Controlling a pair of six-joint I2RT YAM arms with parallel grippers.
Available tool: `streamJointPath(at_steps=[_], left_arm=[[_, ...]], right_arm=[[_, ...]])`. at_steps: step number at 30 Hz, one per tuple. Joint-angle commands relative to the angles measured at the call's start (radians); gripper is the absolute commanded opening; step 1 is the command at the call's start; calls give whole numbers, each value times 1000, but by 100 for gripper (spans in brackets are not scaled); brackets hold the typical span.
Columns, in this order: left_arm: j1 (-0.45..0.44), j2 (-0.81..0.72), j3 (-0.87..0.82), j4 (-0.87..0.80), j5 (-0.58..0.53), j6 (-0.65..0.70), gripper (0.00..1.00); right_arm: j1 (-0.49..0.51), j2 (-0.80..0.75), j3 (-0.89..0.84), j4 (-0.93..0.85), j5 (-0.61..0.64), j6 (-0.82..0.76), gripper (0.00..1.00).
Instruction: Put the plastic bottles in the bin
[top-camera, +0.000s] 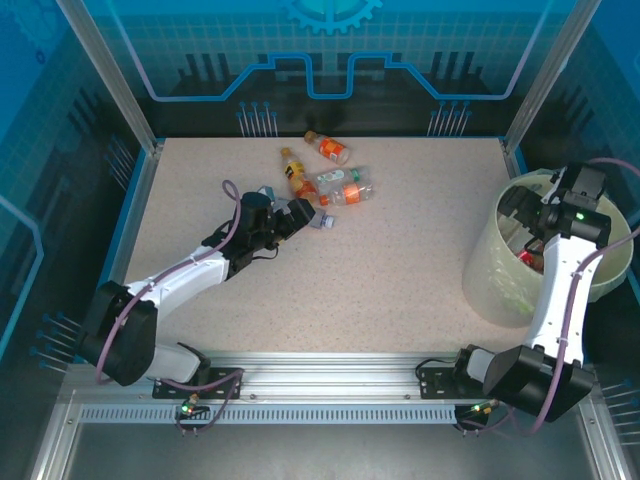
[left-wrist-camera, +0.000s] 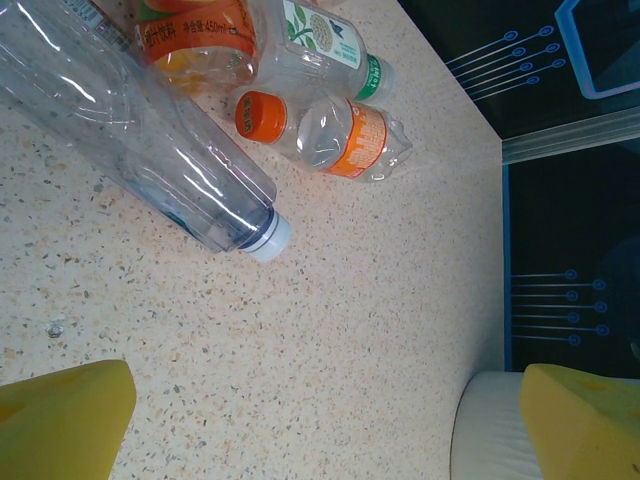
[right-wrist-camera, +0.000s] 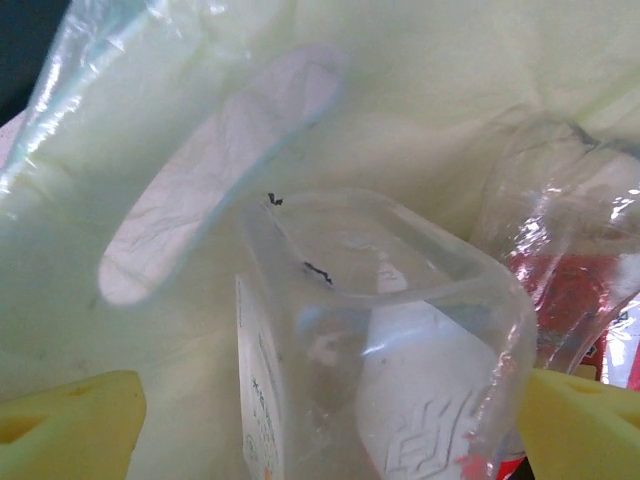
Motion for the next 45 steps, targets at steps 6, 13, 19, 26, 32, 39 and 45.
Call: streamJointPath(at_steps=[6, 13, 19, 26, 32, 39, 45], left_arm=[[-6, 25, 35, -21, 19, 8, 99], [-6, 33, 36, -27, 17, 10, 99], [-3, 55, 50, -57, 6, 8, 99], [2, 92, 91, -118, -23, -16, 99], [9, 109, 101, -153, -76, -69, 99], [24, 121, 98, -168, -141, -101, 99], [67, 156, 110, -187, -166, -119, 99]], right_arm=[[-6, -127, -47, 119, 28, 37, 100], [-62, -191, 3, 133, -143, 63, 100], [-68, -226, 39, 172, -341, 66, 100], [87, -287, -14, 277, -442, 8, 100], [300, -284, -43, 339, -426, -38, 100], [544, -270, -103, 453, -337, -60, 100], [641, -255, -115, 455, -247, -111, 100]])
